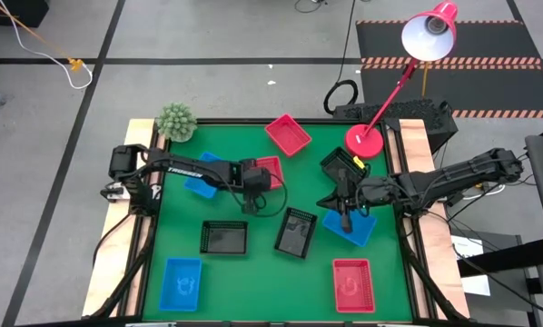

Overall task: Stack baskets by color
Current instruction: Stack the middle red bin on the bottom red bin

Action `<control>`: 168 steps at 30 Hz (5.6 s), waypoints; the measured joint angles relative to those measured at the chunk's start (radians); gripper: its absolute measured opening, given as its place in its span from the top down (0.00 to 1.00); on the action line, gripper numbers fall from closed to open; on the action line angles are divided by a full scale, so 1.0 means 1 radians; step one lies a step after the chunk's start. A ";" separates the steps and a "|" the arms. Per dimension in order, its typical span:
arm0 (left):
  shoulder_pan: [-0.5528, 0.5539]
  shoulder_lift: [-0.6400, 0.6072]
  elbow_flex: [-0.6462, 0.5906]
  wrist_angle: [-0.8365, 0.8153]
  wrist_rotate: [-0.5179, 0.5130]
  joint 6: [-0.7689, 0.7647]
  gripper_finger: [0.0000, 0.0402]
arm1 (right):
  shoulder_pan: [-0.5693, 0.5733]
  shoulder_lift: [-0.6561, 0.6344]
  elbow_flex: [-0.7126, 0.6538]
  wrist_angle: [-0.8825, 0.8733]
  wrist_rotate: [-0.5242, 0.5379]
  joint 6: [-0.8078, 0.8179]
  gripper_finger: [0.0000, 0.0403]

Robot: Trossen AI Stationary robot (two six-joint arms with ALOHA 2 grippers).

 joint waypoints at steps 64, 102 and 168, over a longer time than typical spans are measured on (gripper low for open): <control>-0.482 -0.200 0.005 0.227 -0.086 0.819 0.97 | -0.080 0.745 1.109 -0.899 -0.054 -0.279 0.69; -0.452 -0.183 0.003 0.289 -0.026 0.862 0.98 | -0.124 0.821 1.056 -0.865 -0.192 -0.430 0.79; -0.557 -0.400 0.004 0.167 -0.349 0.000 0.52 | 0.605 0.548 1.054 -1.195 -0.033 0.450 0.98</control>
